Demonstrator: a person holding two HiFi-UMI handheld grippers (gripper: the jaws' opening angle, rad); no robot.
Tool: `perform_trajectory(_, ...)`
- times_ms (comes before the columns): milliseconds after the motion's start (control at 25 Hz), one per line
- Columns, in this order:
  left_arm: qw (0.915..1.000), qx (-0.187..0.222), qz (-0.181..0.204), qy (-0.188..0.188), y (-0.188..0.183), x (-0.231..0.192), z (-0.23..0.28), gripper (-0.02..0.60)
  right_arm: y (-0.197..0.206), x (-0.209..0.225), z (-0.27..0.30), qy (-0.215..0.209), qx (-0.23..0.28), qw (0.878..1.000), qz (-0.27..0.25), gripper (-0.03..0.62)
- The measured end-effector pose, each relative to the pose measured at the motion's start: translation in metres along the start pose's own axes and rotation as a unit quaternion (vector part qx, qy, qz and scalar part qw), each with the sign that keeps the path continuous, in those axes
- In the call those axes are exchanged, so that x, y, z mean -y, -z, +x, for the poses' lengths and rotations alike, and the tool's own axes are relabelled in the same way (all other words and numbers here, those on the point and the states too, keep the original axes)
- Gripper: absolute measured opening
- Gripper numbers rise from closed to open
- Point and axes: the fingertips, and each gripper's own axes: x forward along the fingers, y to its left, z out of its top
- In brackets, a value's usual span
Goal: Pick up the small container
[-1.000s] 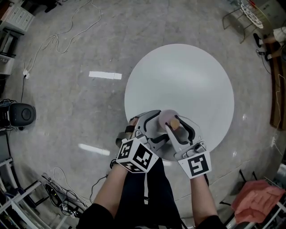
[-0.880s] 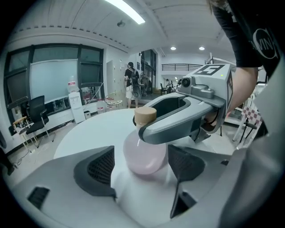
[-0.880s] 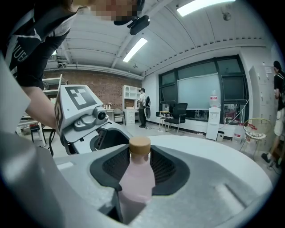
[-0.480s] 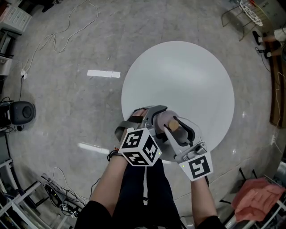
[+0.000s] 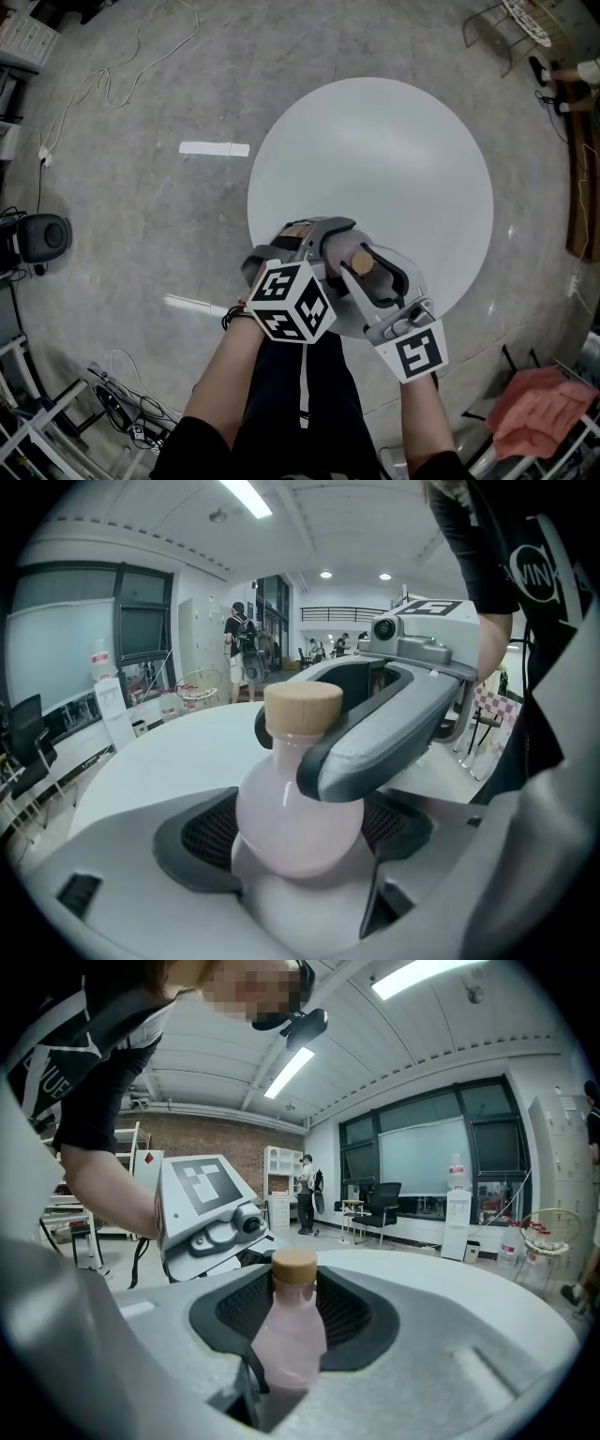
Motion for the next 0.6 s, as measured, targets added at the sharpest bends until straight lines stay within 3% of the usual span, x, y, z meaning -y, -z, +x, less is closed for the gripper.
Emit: perform_trajectory(600,1.0,-0.004,0.004,-0.002,0.0004,-0.0008,0.0011,0.357,-0.0006,0.0002,0.0006,-0.003,-0.003,1.0,-0.006,0.144)
